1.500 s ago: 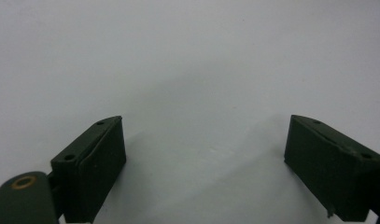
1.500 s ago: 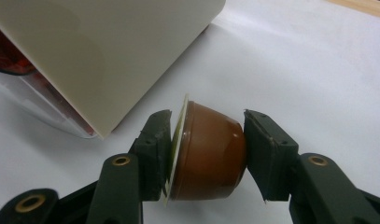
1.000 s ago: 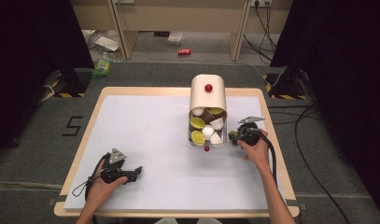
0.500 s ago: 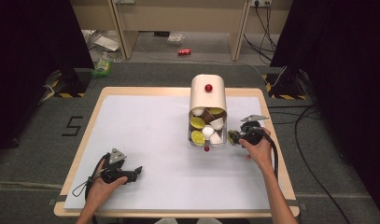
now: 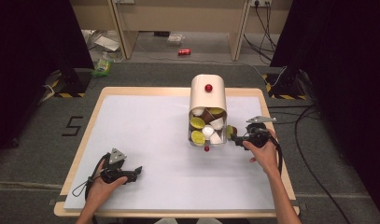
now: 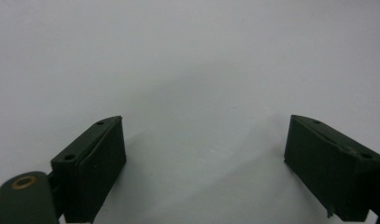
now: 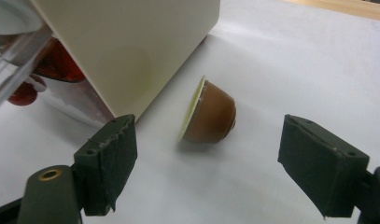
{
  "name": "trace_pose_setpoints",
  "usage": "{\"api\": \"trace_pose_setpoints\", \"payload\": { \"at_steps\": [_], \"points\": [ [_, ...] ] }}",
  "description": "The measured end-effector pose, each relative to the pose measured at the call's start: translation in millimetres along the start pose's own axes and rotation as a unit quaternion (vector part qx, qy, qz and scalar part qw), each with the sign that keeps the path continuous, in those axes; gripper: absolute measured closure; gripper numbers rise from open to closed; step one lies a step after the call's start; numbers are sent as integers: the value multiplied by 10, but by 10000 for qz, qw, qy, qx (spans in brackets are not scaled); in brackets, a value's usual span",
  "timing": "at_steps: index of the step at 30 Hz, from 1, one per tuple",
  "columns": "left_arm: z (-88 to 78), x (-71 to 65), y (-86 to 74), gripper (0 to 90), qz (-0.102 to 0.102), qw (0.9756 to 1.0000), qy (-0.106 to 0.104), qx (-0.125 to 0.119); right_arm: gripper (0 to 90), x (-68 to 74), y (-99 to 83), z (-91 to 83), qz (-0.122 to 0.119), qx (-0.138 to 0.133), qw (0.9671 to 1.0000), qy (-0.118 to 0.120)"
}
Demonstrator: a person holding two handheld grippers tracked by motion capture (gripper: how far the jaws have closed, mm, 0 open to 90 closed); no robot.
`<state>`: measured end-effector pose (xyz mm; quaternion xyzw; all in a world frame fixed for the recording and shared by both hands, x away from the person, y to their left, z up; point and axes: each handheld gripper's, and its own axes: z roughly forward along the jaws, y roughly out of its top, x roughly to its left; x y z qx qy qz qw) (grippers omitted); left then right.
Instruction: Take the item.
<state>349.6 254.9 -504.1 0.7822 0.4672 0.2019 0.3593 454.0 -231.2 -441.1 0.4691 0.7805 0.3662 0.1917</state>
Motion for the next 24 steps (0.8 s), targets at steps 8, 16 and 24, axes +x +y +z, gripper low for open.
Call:
{"api": "trace_pose_setpoints", "payload": {
  "at_steps": [8, 16, 24],
  "points": [
    [-1, 1, -1, 119, -5, 10000, 0, -3, 191, 22, -49, -119, -30, -23, 10000, -56],
    [-1, 1, -1, 119, -6, 10000, -1, -3, 192, 26, -115, -238, -51, -32, 9999, -94],
    [-1, 3, -1, 120, -13, 10000, -8, -7, 192, -8, -205, -326, -39, -48, 9999, -110]
  ]
}}
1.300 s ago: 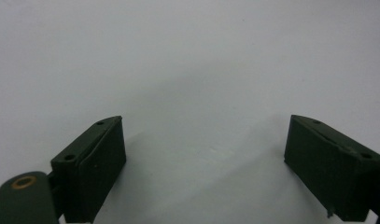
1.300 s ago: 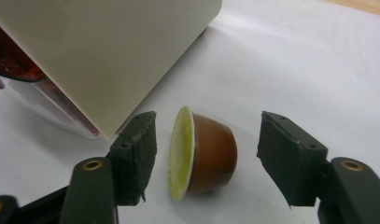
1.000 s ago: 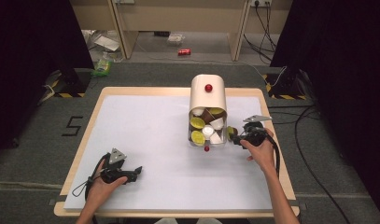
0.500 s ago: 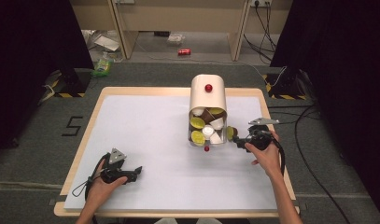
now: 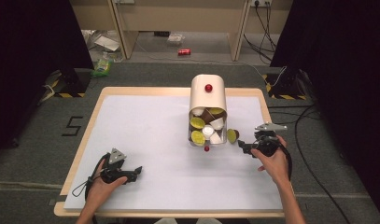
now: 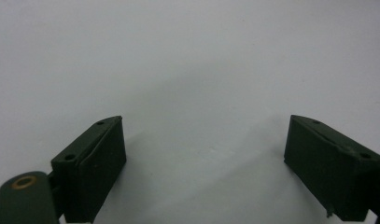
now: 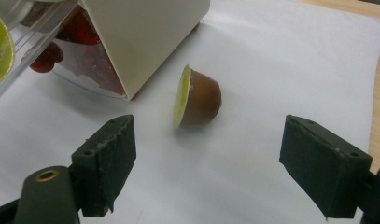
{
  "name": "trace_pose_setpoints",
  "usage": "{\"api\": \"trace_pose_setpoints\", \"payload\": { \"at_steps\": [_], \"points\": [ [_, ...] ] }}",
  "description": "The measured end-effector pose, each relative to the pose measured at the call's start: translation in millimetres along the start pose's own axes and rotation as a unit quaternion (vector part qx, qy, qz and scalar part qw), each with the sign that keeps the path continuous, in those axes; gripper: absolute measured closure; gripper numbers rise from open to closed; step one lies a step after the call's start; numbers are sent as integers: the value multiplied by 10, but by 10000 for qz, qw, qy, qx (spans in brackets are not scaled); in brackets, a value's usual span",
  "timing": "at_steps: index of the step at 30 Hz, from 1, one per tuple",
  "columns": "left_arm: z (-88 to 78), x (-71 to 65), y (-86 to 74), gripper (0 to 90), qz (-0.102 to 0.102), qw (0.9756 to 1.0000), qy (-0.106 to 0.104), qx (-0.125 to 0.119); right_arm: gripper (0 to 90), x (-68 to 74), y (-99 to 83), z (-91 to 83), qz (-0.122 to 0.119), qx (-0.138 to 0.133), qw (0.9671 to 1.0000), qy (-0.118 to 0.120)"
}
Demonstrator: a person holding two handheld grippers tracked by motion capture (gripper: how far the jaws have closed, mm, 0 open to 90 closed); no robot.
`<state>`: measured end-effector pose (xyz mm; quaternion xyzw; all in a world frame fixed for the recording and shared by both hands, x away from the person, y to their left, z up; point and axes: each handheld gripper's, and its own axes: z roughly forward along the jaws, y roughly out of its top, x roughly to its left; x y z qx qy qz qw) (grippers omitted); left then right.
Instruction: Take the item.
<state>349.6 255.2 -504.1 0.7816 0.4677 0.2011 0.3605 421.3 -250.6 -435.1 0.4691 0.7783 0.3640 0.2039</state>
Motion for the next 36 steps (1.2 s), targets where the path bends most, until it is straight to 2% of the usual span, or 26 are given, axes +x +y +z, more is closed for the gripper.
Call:
{"api": "trace_pose_setpoints", "payload": {
  "at_steps": [28, 36],
  "points": [
    [0, 0, 0, 121, 1, 10000, 1, -1, 188, 216, -278, -158, -242, 86, 9996, 128],
    [0, -1, 0, 120, 4, 10000, 6, -1, 188, 233, -375, -183, -266, 138, 9995, 128]
  ]
}}
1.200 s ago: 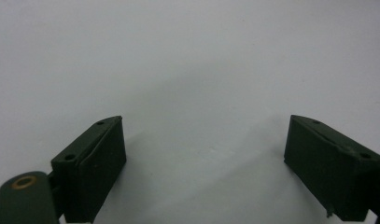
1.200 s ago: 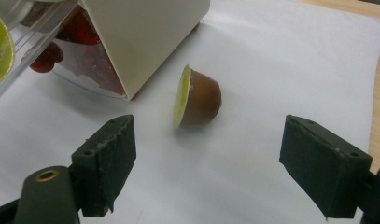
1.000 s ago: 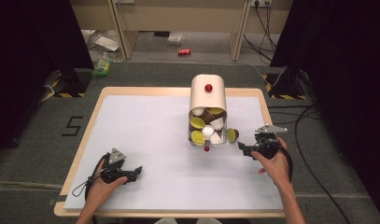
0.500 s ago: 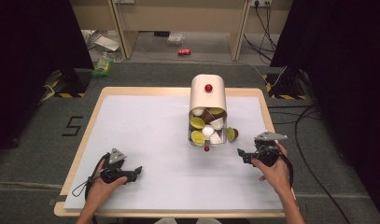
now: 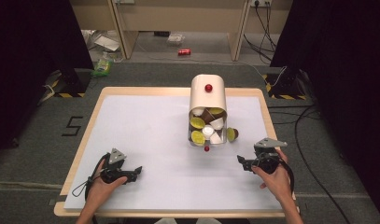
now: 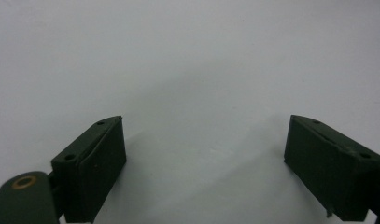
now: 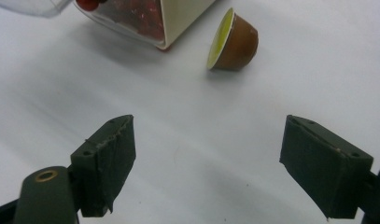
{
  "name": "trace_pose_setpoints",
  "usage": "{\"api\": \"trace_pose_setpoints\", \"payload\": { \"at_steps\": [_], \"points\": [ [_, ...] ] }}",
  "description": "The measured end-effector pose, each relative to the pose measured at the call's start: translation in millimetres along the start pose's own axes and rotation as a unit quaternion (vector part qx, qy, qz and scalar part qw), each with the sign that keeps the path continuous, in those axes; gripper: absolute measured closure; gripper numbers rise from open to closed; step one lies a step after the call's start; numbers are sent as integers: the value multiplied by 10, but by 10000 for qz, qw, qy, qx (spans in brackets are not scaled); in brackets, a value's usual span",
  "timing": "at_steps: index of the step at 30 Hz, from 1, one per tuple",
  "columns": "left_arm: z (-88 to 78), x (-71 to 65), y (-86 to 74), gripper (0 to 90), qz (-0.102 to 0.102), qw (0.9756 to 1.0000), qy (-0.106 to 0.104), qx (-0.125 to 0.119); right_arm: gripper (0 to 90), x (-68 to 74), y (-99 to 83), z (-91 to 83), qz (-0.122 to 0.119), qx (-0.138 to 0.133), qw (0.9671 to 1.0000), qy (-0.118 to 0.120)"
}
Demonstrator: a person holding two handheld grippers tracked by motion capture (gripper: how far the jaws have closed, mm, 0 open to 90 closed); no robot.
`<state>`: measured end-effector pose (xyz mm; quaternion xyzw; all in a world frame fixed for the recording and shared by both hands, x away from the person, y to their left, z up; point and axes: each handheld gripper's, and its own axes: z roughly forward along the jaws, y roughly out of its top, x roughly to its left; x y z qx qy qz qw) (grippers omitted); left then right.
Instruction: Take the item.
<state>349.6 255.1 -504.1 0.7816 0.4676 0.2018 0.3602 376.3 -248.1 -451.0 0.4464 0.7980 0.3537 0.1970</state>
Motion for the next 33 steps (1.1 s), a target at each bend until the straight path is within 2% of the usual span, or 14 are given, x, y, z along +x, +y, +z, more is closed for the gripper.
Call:
{"api": "trace_pose_setpoints", "payload": {
  "at_steps": [13, 28, 33],
  "points": [
    [0, -1, 0, 120, 3, 10000, 2, 0, 189, 70, -217, 54, -42, 208, 9997, 85],
    [0, -2, -1, 121, 7, 10000, -2, -8, 184, 110, -457, 26, -90, 433, 9990, 98],
    [0, -3, -1, 121, 10, 10000, 1, -8, 178, 138, -548, -36, -139, 452, 9989, 54]
  ]
}}
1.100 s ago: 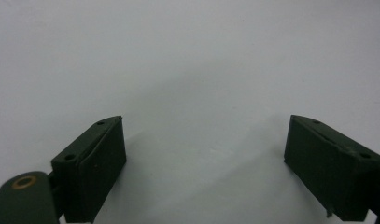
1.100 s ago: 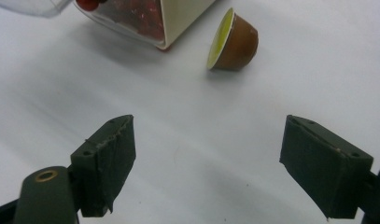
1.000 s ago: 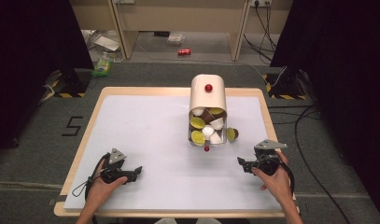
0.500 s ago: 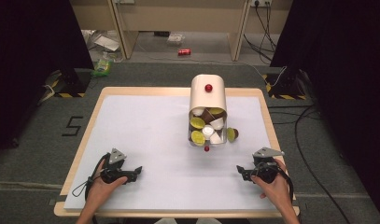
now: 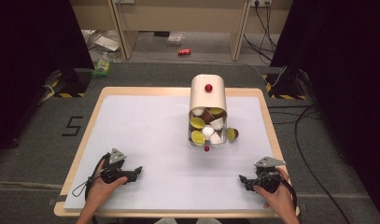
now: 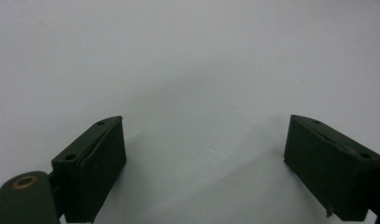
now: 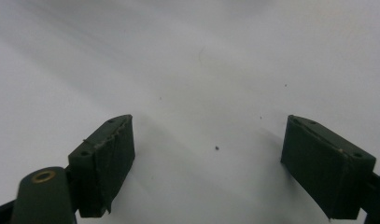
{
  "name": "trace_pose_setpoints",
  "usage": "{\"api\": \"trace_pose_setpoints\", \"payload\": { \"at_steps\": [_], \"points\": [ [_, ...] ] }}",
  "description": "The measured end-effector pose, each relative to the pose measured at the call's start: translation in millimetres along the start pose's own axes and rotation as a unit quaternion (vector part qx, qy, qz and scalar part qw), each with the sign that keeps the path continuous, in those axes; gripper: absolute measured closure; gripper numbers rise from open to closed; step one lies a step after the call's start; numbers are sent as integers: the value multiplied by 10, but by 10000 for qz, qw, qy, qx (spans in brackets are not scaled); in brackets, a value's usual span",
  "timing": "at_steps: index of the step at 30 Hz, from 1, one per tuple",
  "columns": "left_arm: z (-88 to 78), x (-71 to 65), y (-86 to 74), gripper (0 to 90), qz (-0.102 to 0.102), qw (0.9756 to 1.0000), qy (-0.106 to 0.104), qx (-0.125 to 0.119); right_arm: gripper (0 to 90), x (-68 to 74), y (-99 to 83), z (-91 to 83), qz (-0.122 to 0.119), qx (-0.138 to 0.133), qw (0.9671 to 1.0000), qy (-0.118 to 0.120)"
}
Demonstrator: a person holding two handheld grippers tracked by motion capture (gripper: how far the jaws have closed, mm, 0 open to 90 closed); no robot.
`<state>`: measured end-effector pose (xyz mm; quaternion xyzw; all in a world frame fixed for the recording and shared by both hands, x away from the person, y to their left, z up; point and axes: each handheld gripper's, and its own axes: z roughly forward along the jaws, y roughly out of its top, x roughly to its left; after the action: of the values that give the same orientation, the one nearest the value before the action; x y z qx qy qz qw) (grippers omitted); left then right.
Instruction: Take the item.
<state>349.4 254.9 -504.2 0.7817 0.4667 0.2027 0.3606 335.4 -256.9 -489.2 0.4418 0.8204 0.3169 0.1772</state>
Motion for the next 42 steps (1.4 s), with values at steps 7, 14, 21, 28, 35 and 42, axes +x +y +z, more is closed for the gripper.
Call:
{"api": "trace_pose_setpoints", "payload": {
  "at_steps": [7, 14, 21, 28, 35, 42],
  "points": [
    [0, 0, 0, 121, 5, 10000, 0, 3, 162, 52, -82, -60, -27, -19, 10000, 64],
    [-1, -1, 0, 121, 6, 10000, 3, 2, 161, 82, -138, -77, 29, -154, 9999, -12],
    [-1, -1, 0, 121, 10, 10000, 6, 1, 161, 130, -216, -117, 97, -279, 9995, -70],
    [-1, -2, 0, 122, 14, 10000, 12, 2, 161, 169, -268, -147, 125, -349, 9993, -104],
    [-1, -2, 0, 122, 13, 10000, 12, 3, 161, 187, -306, -166, 131, -415, 9990, -109],
    [-1, -2, 0, 122, 13, 10000, 12, 4, 160, 185, -305, -165, 128, -411, 9990, -106]
  ]
}}
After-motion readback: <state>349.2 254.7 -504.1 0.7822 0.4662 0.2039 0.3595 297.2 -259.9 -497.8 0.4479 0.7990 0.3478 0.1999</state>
